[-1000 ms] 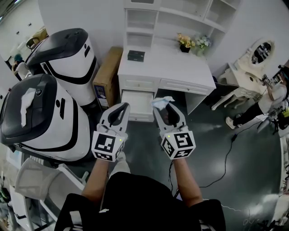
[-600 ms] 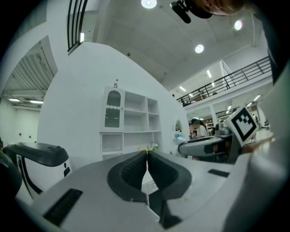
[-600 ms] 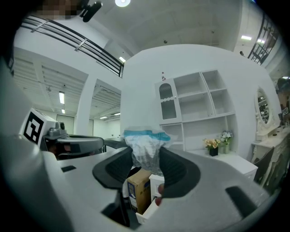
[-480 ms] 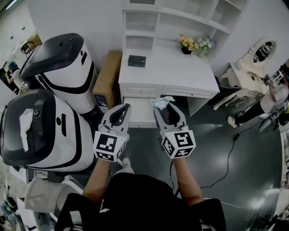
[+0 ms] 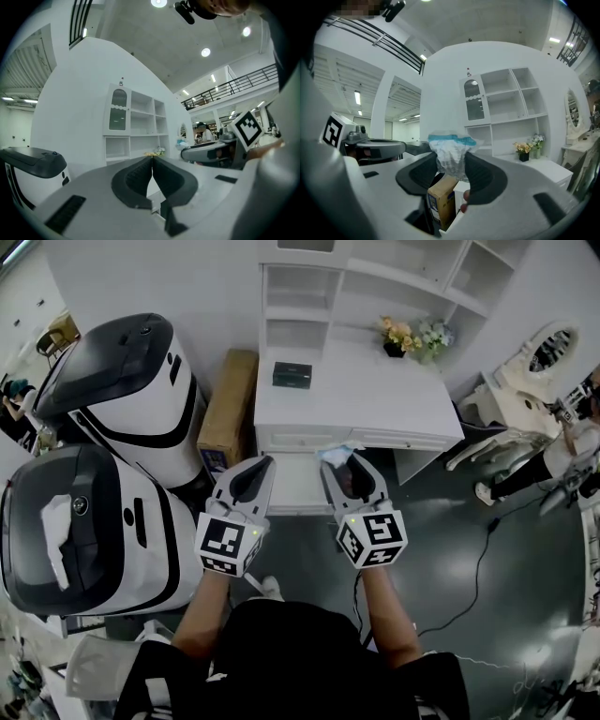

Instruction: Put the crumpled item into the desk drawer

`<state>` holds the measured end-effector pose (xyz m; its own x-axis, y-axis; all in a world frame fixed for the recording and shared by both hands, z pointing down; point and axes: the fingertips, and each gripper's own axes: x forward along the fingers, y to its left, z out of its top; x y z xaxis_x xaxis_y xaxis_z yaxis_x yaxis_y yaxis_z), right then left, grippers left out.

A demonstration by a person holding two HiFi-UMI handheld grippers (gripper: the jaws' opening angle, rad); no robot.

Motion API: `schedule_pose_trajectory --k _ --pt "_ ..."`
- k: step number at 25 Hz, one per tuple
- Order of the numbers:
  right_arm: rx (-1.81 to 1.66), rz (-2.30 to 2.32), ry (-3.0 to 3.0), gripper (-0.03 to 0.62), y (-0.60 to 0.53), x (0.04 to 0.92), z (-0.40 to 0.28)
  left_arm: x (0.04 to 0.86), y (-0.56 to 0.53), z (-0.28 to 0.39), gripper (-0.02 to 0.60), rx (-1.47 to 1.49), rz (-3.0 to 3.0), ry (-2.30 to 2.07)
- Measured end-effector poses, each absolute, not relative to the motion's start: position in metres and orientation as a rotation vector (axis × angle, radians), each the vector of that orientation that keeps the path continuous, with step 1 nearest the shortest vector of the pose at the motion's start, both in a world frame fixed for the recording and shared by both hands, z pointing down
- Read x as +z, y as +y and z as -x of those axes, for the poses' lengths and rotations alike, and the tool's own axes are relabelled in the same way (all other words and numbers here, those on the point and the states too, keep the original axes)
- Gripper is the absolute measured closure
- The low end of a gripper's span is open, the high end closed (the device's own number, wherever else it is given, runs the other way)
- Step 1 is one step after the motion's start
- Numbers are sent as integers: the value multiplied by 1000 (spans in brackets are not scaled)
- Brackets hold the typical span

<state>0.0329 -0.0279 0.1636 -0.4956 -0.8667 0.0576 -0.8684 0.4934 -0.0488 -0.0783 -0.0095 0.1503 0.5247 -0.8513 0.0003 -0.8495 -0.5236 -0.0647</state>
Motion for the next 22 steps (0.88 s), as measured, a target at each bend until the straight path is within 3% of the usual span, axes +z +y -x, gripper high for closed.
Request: schedule_pose_trajectory --k 22 --pt "96 -1548 -2615 413 -57 189 29 172 -40 146 575 -21 2709 1491"
